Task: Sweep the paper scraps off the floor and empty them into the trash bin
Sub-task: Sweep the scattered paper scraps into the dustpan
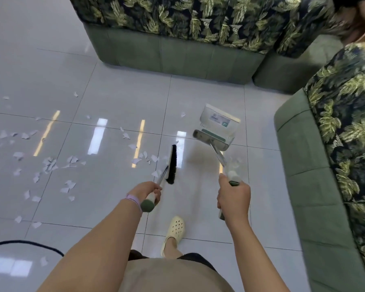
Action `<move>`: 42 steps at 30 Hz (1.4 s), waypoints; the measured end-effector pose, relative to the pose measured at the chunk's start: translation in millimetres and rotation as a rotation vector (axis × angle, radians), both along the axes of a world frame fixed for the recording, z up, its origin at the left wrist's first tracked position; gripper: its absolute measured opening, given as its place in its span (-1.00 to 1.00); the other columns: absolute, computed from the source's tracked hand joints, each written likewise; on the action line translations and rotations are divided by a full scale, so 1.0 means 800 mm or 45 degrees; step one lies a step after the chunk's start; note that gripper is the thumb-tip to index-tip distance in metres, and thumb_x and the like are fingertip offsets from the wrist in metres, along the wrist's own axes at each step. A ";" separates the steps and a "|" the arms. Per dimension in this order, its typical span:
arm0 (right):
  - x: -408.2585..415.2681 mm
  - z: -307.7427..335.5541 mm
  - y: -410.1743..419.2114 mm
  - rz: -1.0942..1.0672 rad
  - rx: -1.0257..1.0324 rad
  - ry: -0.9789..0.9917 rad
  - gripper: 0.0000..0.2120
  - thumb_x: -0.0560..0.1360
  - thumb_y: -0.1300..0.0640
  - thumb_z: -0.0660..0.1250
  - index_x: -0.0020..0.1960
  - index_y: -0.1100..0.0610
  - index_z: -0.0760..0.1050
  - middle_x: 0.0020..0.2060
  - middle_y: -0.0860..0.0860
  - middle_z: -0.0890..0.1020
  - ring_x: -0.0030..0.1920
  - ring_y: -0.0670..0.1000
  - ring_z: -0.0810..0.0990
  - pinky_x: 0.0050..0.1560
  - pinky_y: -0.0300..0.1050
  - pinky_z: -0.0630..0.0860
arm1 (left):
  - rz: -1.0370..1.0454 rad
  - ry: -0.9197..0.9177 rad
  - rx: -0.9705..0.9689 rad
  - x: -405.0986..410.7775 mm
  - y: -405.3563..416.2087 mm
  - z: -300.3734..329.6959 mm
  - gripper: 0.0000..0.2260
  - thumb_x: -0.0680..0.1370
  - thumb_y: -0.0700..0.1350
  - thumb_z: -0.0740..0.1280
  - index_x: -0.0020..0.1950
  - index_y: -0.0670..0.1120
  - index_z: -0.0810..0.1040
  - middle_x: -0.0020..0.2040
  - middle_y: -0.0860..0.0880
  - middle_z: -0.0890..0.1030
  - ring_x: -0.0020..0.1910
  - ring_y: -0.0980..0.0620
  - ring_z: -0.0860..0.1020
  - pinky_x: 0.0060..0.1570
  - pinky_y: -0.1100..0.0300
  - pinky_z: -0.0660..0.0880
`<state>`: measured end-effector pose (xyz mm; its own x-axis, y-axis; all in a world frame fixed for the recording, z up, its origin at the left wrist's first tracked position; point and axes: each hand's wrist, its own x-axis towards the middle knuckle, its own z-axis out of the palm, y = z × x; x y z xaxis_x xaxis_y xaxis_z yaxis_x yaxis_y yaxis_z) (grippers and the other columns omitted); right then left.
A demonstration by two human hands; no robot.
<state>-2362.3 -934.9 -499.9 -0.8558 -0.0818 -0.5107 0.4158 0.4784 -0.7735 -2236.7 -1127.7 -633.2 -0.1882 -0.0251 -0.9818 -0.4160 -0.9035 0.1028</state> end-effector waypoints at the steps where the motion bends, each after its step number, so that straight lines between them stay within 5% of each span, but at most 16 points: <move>1: -0.008 0.000 -0.010 0.020 -0.001 -0.011 -0.76 0.48 0.09 0.32 -0.29 0.17 0.36 -0.48 0.10 0.40 -0.58 0.03 0.35 -0.49 -0.10 0.36 | 0.026 -0.039 -0.029 0.005 -0.008 0.000 -0.87 0.62 -0.33 0.19 -0.12 -0.18 0.38 -0.45 -0.03 0.35 -0.70 0.11 0.32 -0.66 0.39 0.32; 7: -0.052 0.008 -0.039 0.039 -0.065 -0.024 -0.80 0.46 0.12 0.28 -0.28 0.17 0.34 -0.47 0.10 0.38 -0.55 0.04 0.33 -0.46 -0.09 0.32 | -0.047 -0.243 -0.310 0.036 -0.075 0.000 -0.78 0.64 -0.31 0.16 -0.21 -0.20 0.38 -0.60 -0.06 0.36 -0.71 0.05 0.33 -0.58 0.36 0.33; 11: -0.075 0.011 -0.035 0.043 -0.100 -0.009 -0.75 0.48 0.09 0.31 -0.29 0.17 0.35 -0.47 0.11 0.37 -0.50 0.05 0.33 -0.47 -0.12 0.31 | -0.339 -0.469 -0.563 0.077 -0.136 -0.043 -0.80 0.51 -0.38 0.26 -0.31 -0.23 0.42 -0.34 -0.15 0.46 -0.37 -0.10 0.44 -0.13 0.11 0.48; 18: -0.093 0.011 -0.056 0.129 -0.112 0.005 -0.69 0.52 0.05 0.34 -0.28 0.19 0.37 -0.52 0.07 0.39 -0.53 0.05 0.35 -0.48 -0.10 0.35 | -0.133 -0.450 -0.662 0.065 -0.168 -0.009 -0.86 0.43 -0.37 0.19 -0.30 -0.23 0.45 -0.36 -0.18 0.50 -0.47 -0.09 0.42 -0.27 0.12 0.44; 24: -0.128 0.024 -0.101 0.028 -0.097 0.006 -0.66 0.50 0.02 0.33 -0.32 0.17 0.31 -0.51 0.09 0.37 -0.53 0.06 0.34 -0.45 -0.10 0.30 | 0.027 -0.088 -0.349 -0.032 -0.144 0.037 -0.86 0.62 -0.33 0.19 -0.13 -0.20 0.38 -0.54 -0.05 0.35 -0.68 0.10 0.29 -0.66 0.38 0.27; 36: -0.149 0.049 -0.169 -0.161 0.005 0.092 -0.63 0.54 0.05 0.38 -0.31 0.17 0.30 -0.54 0.04 0.34 -0.54 0.04 0.29 -0.50 -0.15 0.31 | -0.314 0.336 0.346 -0.245 -0.152 0.019 -0.86 0.63 -0.27 0.24 -0.13 -0.17 0.40 -0.43 -0.02 0.37 -0.63 0.13 0.34 -0.65 0.38 0.30; 42: -0.147 0.062 -0.188 -0.406 -0.023 0.048 -0.62 0.53 0.12 0.38 -0.36 0.16 0.28 -0.58 0.04 0.30 -0.58 0.03 0.25 -0.48 -0.15 0.26 | -0.243 0.366 0.507 -0.321 -0.163 -0.019 -0.83 0.64 -0.26 0.21 -0.15 -0.19 0.39 -0.42 -0.04 0.38 -0.66 0.11 0.34 -0.67 0.36 0.35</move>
